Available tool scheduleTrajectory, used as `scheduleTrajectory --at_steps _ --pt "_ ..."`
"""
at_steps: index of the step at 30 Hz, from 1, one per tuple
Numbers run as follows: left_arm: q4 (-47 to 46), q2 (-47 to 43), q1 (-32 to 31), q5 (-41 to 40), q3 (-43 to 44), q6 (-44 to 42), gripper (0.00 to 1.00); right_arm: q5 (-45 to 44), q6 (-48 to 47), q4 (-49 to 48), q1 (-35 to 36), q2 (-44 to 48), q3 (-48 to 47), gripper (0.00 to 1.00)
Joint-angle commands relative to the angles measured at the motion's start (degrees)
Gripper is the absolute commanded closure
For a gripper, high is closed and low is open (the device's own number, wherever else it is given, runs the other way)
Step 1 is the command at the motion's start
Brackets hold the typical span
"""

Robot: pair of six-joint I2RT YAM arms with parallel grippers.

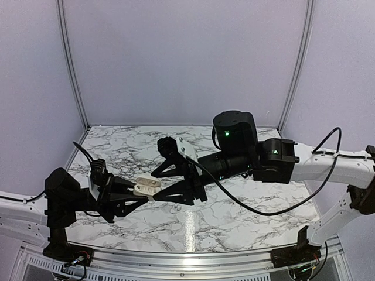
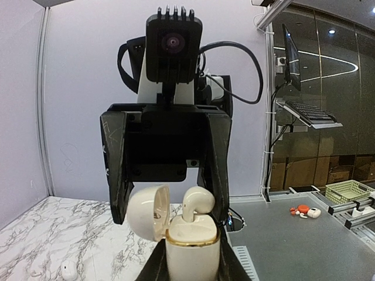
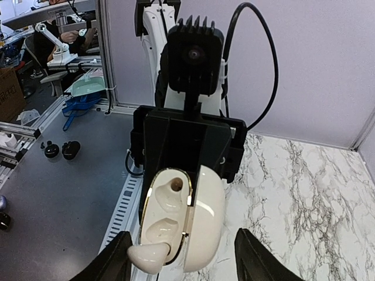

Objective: Insert the wireless bluetooth earbuds into the charging case
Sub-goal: Adjust the right earbud in the right side groove of the charging case.

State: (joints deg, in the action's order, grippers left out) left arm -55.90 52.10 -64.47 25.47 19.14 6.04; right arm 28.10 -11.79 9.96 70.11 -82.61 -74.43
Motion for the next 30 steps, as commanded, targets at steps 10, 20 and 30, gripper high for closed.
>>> scheduleTrajectory --at_steps 10,20,30 --pt "0.22 1.65 0.11 1.29 2.22 -1.8 1.0 -0.66 2.56 -3.49 0.38 -1.97 -3.43 0.41" --pt "0.27 1.96 0.08 2.05 2.13 -1.83 1.0 -1.66 4.04 -5.31 0.38 -2.98 -3.92 0.41" --pt "0.27 2.21 0.04 3.24 2.35 -1.84 1.0 -1.51 4.69 -7.07 0.29 -4.14 -4.53 0.41"
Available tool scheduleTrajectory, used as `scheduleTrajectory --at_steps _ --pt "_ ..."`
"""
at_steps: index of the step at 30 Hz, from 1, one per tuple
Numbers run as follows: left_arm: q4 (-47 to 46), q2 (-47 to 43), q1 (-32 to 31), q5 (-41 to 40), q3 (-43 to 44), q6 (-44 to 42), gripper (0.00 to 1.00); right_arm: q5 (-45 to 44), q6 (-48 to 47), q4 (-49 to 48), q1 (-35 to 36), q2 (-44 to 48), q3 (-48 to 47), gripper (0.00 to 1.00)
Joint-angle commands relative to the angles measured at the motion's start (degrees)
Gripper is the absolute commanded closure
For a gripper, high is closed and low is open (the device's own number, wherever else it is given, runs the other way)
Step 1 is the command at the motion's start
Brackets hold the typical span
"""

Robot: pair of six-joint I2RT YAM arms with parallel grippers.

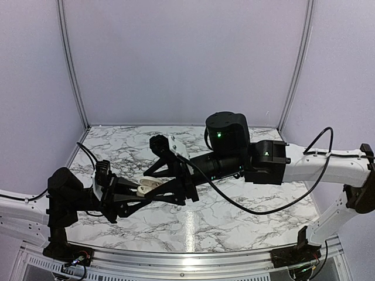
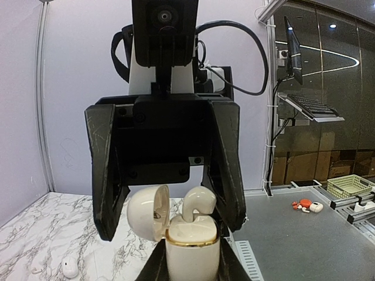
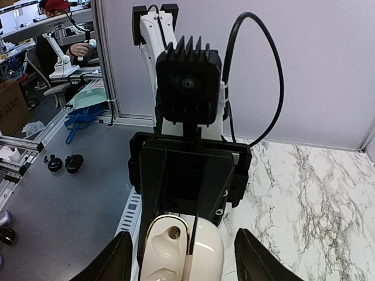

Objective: Insert the wireless bluetooth earbuds into the charging case
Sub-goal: Adjust the right earbud in the right side groove of the charging case.

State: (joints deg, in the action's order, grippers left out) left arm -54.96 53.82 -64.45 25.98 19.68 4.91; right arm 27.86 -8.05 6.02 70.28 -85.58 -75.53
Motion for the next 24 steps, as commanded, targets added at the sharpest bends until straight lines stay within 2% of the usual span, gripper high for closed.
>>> scheduleTrajectory --at_steps 1,14,20,24 --pt "-0.61 0.56 0.02 2.84 1.84 -0.69 1.0 -1.31 1.01 -3.24 0.12 -1.27 -3.55 0.41" --pt "-0.68 0.28 0.02 2.86 2.2 -0.88 1.0 -1.77 2.22 -4.87 -0.76 -2.12 -3.78 0.4" --pt "-0.68 -0.26 0.02 2.26 2.11 -0.25 1.0 3.01 1.46 -4.97 -0.76 -2.66 -3.43 0.33" --pt "-0.65 -0.69 0.02 1.98 1.9 -0.17 1.0 6.36 0.77 -4.66 -0.52 -3.13 -3.91 0.21"
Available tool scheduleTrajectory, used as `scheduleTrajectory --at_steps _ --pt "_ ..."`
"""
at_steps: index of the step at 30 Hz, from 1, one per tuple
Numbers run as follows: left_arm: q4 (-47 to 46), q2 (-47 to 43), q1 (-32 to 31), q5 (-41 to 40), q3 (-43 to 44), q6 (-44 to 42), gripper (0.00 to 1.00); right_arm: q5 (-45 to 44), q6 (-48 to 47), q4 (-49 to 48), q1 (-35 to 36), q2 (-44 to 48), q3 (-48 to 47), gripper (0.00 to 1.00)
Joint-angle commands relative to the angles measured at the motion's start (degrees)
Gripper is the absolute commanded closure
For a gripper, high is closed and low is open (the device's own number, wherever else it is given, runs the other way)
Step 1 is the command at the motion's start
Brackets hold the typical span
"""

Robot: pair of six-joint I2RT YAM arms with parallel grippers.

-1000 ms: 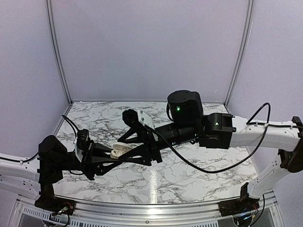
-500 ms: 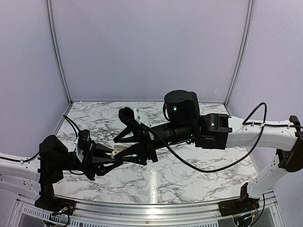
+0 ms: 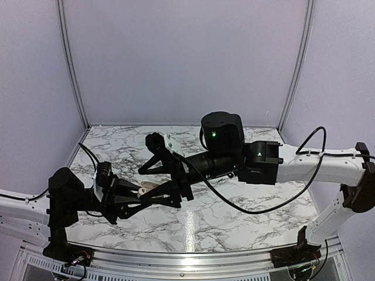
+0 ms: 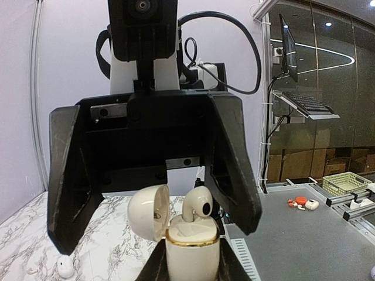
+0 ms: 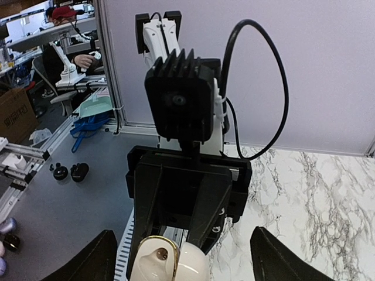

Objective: Insert the wireless bluetooth earbuds into the charging case
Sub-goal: Adjust the right earbud in the right side groove of the charging case.

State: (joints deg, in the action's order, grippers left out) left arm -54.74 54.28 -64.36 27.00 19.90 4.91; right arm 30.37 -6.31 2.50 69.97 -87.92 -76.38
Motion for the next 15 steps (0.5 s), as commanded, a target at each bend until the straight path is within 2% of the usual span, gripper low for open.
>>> scheduleTrajectory --at_steps 1,6,15 --pt "-0.89 -1.31 -0.07 0.87 1.57 -0.12 1.0 3.98 -1.25 -0.79 -0.06 -0.89 -3.26 0.18" --pt "-0.89 -2.05 0.03 0.29 1.12 -0.02 1.0 4.36 -2.22 0.02 0.51 -0.56 -3.77 0.12" --pt "-0.81 -2.72 0.19 0.2 0.78 -0.43 1.0 1.37 1.34 0.21 -0.67 4.42 -2.82 0.11"
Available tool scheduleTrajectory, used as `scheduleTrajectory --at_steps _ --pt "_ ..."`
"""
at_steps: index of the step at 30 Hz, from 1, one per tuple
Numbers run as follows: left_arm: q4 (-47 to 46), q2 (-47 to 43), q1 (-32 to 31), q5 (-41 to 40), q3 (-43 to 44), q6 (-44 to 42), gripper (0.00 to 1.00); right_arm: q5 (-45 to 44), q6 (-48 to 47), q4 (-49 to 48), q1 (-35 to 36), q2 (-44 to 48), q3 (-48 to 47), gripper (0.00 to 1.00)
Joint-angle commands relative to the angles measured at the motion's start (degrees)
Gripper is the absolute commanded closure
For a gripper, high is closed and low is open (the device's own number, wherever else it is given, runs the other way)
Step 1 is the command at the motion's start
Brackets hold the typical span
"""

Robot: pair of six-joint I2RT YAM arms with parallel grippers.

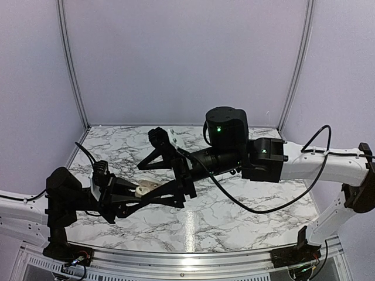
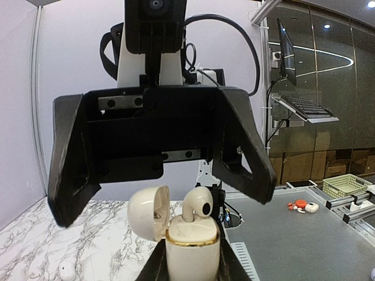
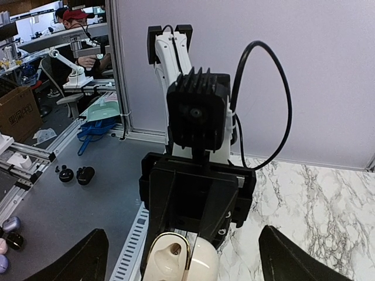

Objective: Insert the wireless bluetooth earbuds into the charging case
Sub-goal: Adjust the right earbud in the right side groove of the charging case.

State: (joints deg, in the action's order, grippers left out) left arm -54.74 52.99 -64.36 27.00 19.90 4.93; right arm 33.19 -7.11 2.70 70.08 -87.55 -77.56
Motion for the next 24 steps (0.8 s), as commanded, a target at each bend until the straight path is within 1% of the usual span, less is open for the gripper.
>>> scheduleTrajectory --at_steps 1,4,9,19,24 --pt "-0.69 -1.59 0.24 0.1 0.69 -0.58 1.0 -2.36 2.88 0.06 -1.02 4.59 -1.42 0.11" --pt "-0.59 -1.96 0.37 -0.18 0.58 -0.79 1.0 -6.56 4.59 0.82 -1.32 5.59 -0.87 0.11" --pt "-0.47 -2.2 0.46 -0.32 0.93 -1.21 1.0 -7.83 5.69 1.13 -1.69 5.67 0.05 0.11" --pt "-0.37 -2.45 0.46 -0.5 1.11 -1.15 1.0 -2.64 3.6 1.95 -1.62 4.76 0.09 0.1" --pt "-0.28 -2.06 0.46 -0.23 1.28 -1.01 1.0 -2.66 2.12 4.19 -1.02 3.75 -0.75 0.1"
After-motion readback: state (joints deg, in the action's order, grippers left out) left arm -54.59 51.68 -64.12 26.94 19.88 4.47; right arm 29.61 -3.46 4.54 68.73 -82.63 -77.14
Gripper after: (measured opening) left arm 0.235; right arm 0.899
